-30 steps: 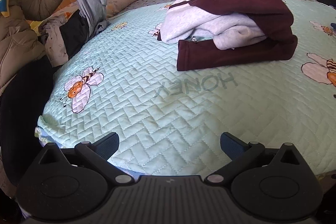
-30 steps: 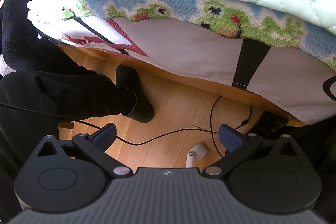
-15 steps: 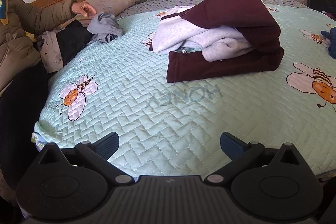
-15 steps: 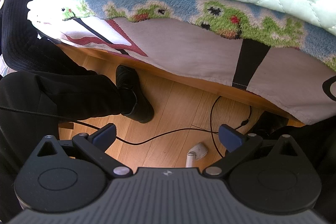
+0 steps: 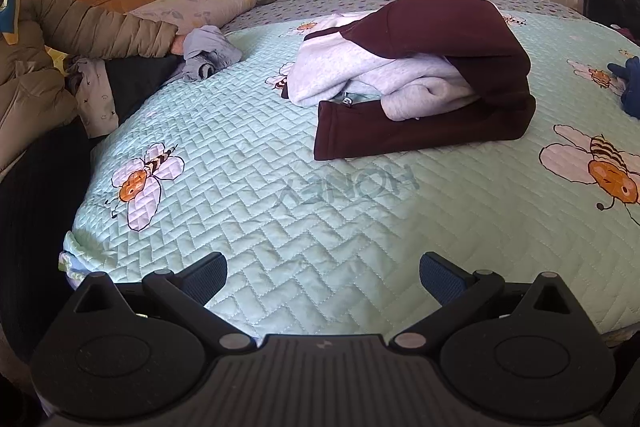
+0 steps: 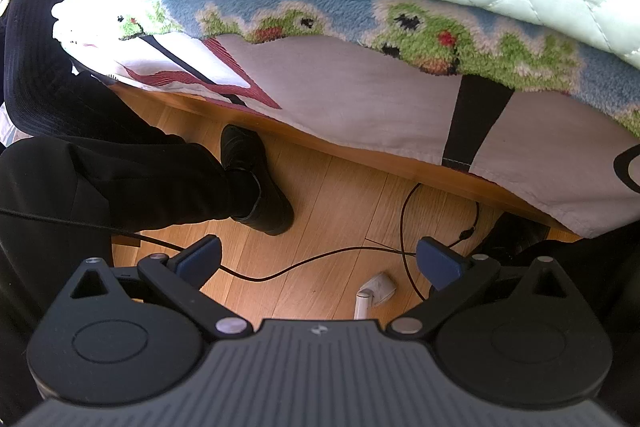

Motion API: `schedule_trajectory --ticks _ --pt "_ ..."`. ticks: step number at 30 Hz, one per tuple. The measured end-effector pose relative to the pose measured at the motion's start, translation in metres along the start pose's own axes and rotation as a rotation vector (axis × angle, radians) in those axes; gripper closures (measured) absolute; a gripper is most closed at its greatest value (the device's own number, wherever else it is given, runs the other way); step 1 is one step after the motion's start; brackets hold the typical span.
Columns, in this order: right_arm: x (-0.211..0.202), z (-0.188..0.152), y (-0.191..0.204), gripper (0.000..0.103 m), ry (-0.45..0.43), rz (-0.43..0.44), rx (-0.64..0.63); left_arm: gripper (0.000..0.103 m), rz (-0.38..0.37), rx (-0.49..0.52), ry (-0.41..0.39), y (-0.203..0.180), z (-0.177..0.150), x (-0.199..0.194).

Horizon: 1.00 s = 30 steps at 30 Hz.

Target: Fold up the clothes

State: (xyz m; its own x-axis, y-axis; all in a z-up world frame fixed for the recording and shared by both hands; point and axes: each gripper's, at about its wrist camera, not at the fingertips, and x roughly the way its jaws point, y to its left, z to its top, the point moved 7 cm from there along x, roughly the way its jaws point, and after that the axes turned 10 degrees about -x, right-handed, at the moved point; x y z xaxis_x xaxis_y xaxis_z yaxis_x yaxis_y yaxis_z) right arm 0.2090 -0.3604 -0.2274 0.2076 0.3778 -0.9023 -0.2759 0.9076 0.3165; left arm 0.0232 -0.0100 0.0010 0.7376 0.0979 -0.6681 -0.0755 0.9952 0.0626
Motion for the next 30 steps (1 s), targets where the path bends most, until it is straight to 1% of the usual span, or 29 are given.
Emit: schedule_trajectory --ticks 15,30 --pt "0.0005 -0.0001 0.0004 0.000 0.000 -0.001 -0.002 0.001 -0.011 -0.009 0.002 -0.0013 0.0040 -0.0032" --pt "0.0007 -0.0002 0.0000 0.000 -0.001 -0.001 -0.002 0.001 -0.017 -0.019 0.032 -0.0002 -0.0009 0.0015"
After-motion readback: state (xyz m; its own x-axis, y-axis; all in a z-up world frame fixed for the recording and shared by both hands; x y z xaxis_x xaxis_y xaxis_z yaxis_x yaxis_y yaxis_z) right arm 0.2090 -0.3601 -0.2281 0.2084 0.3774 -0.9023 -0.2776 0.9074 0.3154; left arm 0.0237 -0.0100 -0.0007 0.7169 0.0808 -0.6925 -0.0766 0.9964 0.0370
